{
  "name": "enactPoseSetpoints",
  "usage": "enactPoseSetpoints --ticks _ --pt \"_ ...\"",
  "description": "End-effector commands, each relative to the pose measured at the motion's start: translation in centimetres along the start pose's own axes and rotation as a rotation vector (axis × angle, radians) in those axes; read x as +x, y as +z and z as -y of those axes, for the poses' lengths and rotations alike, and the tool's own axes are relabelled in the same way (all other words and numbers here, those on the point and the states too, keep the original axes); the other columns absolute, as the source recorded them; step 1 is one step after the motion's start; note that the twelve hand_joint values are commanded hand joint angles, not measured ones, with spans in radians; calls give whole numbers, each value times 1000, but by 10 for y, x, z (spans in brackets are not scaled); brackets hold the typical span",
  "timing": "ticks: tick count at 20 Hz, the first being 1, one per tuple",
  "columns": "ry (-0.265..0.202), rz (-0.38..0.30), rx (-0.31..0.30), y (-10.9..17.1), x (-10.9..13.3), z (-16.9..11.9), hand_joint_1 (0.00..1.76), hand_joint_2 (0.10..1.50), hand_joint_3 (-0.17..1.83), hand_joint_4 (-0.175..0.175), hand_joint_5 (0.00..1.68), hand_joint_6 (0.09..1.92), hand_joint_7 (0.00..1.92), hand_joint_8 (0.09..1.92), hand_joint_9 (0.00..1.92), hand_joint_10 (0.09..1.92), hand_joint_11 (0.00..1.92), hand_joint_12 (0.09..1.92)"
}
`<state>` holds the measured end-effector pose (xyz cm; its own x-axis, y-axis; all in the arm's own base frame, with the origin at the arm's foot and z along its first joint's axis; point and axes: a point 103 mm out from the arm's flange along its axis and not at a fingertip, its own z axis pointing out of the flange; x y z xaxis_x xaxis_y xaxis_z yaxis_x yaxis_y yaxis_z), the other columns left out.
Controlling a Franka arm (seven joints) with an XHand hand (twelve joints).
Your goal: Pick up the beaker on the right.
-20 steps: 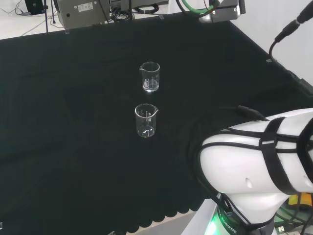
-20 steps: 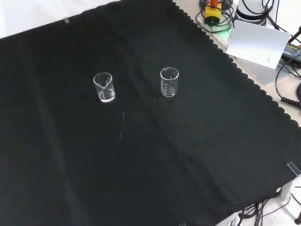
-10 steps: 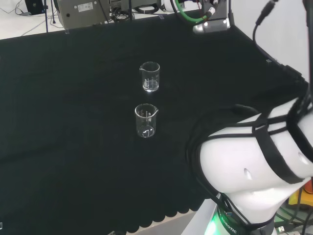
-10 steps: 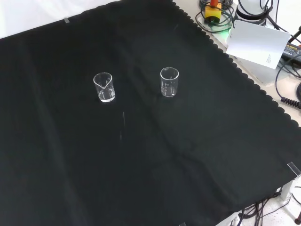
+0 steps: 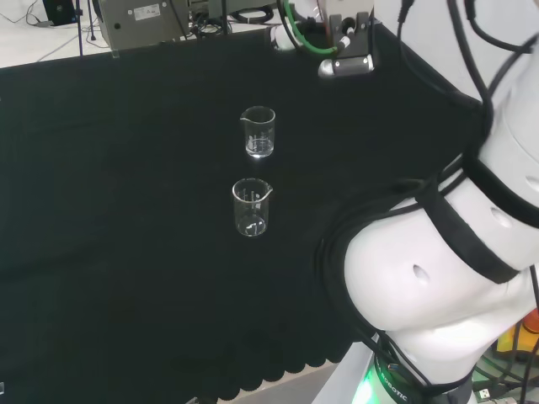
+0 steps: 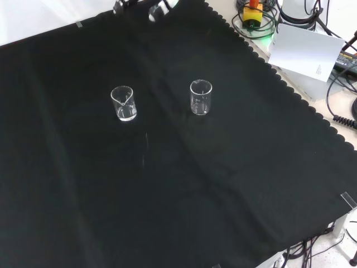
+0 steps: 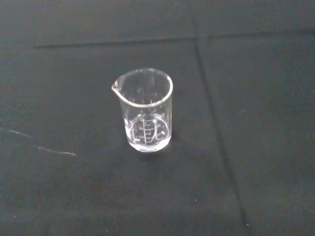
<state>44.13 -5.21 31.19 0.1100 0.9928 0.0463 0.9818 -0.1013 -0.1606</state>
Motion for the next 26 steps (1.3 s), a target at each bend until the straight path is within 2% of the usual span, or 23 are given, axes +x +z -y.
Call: enactPoseSetpoints --ticks 1,4,7,10,18,26 --pt "-62 -103 -70 37 -16 -66 476 1068 222 -39 363 87 176 643 382 694 129 1391" --pt "-97 -142 -54 51 -20 -84 695 922 285 -39 381 87 211 668 430 673 151 1386" --pt "-126 -195 -50 65 -27 -98 775 758 477 -37 398 87 219 681 441 664 149 1391" --pt "-149 -249 -36 80 -33 -109 809 671 561 -37 434 87 256 702 448 666 149 1392" --pt "-187 -267 17 113 -40 -121 812 611 623 -39 456 87 262 715 444 662 149 1392" --pt "-216 -287 27 133 -42 -122 805 596 621 -38 457 87 259 717 444 661 148 1394"
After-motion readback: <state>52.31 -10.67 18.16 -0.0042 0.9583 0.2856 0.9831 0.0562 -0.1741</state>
